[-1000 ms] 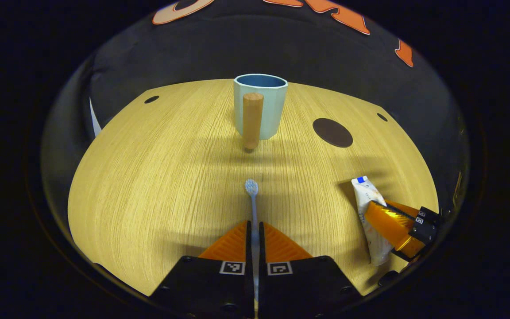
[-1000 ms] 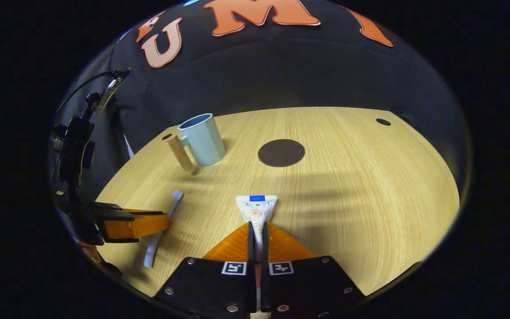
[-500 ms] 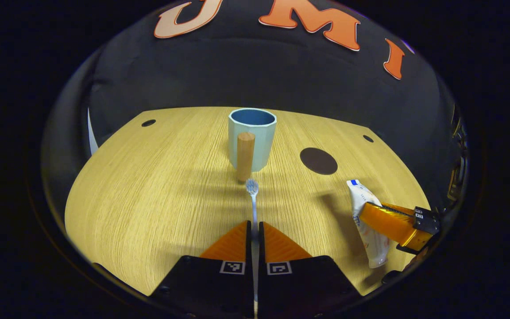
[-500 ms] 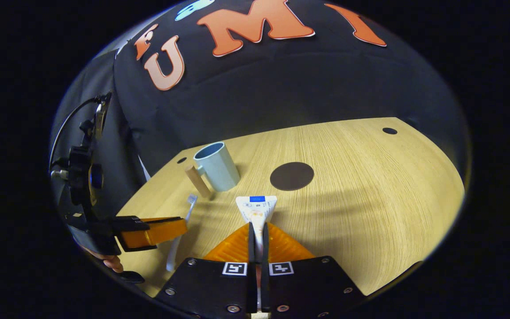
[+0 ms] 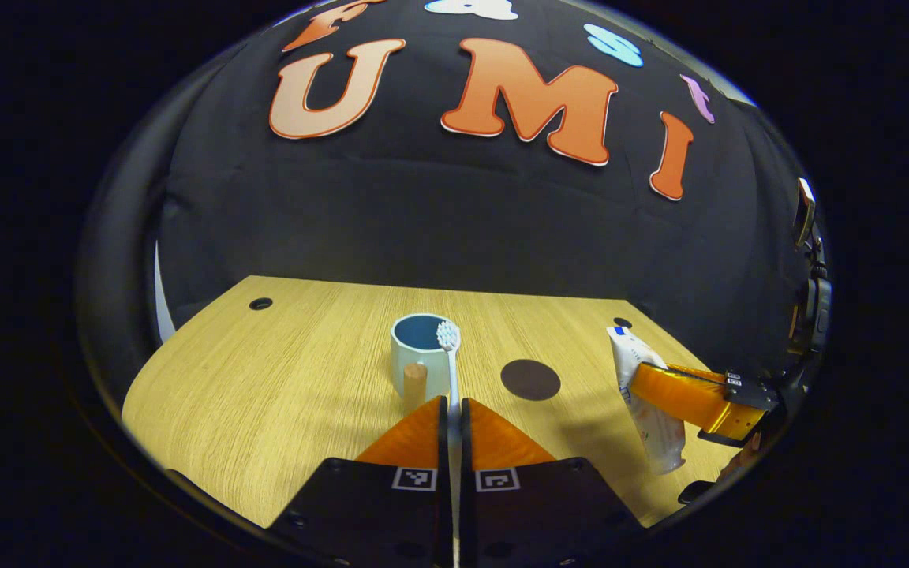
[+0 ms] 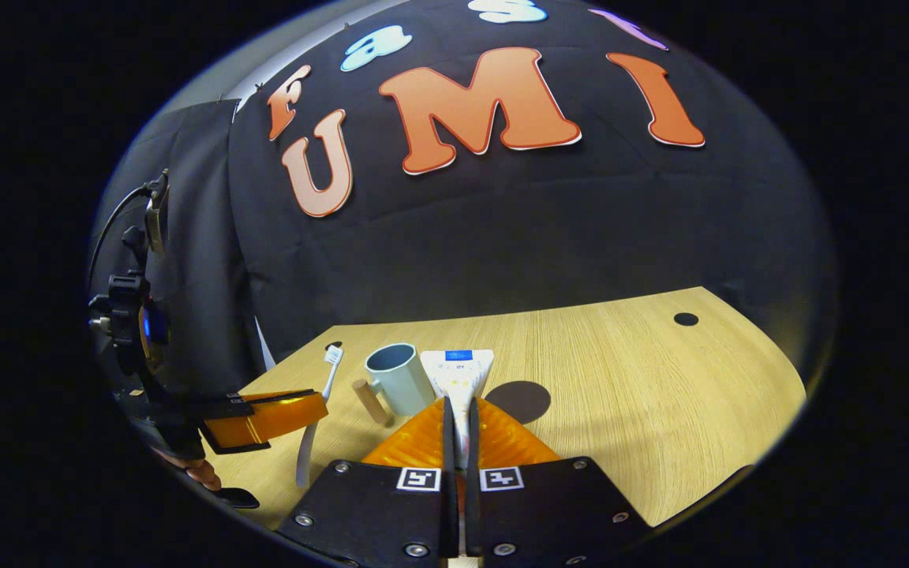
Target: Put the toothbrush and toothpaste on the desktop into the cup, then pick up the cup and place it on the coaster on the desktop.
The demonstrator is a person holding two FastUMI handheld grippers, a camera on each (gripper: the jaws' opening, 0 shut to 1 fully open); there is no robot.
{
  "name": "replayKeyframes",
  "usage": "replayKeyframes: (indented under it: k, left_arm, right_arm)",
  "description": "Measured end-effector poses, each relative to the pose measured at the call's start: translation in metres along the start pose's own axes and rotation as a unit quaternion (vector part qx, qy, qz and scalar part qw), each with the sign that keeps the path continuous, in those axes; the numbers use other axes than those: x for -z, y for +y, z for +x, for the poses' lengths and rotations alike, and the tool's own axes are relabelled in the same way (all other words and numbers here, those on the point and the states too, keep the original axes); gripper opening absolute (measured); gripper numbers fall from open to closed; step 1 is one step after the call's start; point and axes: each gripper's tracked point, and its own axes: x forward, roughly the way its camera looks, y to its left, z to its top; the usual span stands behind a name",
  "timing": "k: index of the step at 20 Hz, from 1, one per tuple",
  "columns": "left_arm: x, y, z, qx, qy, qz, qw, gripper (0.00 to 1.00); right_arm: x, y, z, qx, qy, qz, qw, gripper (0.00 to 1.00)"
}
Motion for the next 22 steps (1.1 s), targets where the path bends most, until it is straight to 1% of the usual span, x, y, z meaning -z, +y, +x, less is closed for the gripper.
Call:
replayKeyframes:
  k: [2,4,5,8,10,12,16,17,19,22]
  left_arm:
    - [-0.02,0.006,-0.003,-0.004,-0.043,0.011,0.999,0.03]
    - [-0.035,0.013,0.0,-0.009,-0.101,0.032,0.994,0.04]
    - [-0.043,0.019,0.004,-0.013,-0.137,0.043,0.99,0.04]
    - [-0.061,0.025,0.007,-0.023,-0.19,0.055,0.98,0.03]
    - [-0.07,0.026,0.006,-0.026,-0.219,0.047,0.974,0.03]
    - [-0.09,0.031,0.009,-0.03,-0.26,0.043,0.964,0.03]
    - [-0.112,0.036,0.021,-0.027,-0.312,0.036,0.949,0.03]
    - [-0.116,0.036,0.023,-0.016,-0.323,0.029,0.946,0.03]
    - [-0.123,0.047,0.025,-0.004,-0.343,0.023,0.939,0.03]
    - [-0.127,0.053,0.033,0.009,-0.359,0.029,0.933,0.03]
  right_arm:
    - [-0.017,0.0,0.004,0.002,-0.023,0.002,1.0,0.04]
    - [-0.034,-0.002,0.01,0.008,-0.049,0.001,0.999,0.04]
    - [-0.045,-0.006,0.012,0.015,-0.067,-0.007,0.998,0.04]
    - [-0.065,-0.005,0.016,0.017,-0.095,-0.025,0.995,0.04]
    - [-0.076,-0.001,0.018,0.011,-0.114,-0.035,0.993,0.04]
    - [-0.085,0.002,0.023,0.007,-0.133,-0.044,0.99,0.04]
    - [-0.093,0.008,0.03,-0.001,-0.146,-0.058,0.988,0.04]
    - [-0.092,0.008,0.031,-0.002,-0.146,-0.062,0.987,0.04]
    - [-0.093,0.009,0.034,-0.003,-0.146,-0.066,0.987,0.04]
    - [-0.094,0.006,0.037,0.001,-0.15,-0.069,0.986,0.04]
